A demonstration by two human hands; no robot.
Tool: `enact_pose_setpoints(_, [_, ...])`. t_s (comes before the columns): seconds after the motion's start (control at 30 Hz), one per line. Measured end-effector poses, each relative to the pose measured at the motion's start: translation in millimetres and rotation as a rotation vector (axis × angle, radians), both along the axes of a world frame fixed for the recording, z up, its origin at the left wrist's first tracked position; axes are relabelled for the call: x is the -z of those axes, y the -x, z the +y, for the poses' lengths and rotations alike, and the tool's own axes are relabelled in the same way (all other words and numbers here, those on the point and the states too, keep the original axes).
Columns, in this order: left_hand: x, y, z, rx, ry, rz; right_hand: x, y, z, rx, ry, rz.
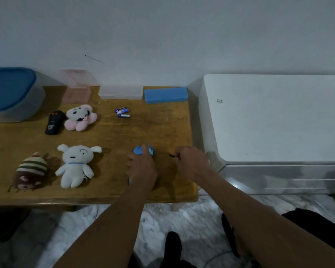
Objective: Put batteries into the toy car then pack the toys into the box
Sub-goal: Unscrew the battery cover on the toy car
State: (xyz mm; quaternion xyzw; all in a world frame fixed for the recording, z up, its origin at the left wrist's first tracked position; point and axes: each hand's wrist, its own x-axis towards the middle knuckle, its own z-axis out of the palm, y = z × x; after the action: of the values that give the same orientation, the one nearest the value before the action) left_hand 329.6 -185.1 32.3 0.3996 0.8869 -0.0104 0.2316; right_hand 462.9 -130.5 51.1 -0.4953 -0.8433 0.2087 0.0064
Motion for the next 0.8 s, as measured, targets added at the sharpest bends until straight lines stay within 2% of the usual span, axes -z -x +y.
enact_pose_setpoints(0.2, [-1, 12, -2, -0.012, -0.008, -0.020, -2, 8, 5, -0.009, 0.009, 0.061])
enact_pose_setpoints(0.3, [-6, 21, -5, -0.060, -0.066, -0.135, -7, 10, 6, -0.010, 0.002, 0.054])
enact_pose_setpoints(0.5, [-25, 47, -19, -0.329, -0.467, -0.537, -26, 21, 6, 0.012, -0.030, 0.080])
enact_pose_setpoints(0.67, [-47, 75, -36, -0.580, -0.475, -1.060, -53, 43, 3, 0.104, -0.089, 0.212])
enact_pose_setpoints(0.8, [-51, 95, -49, -0.674, -0.492, -1.340, -73, 64, -2, 0.143, -0.159, 0.273])
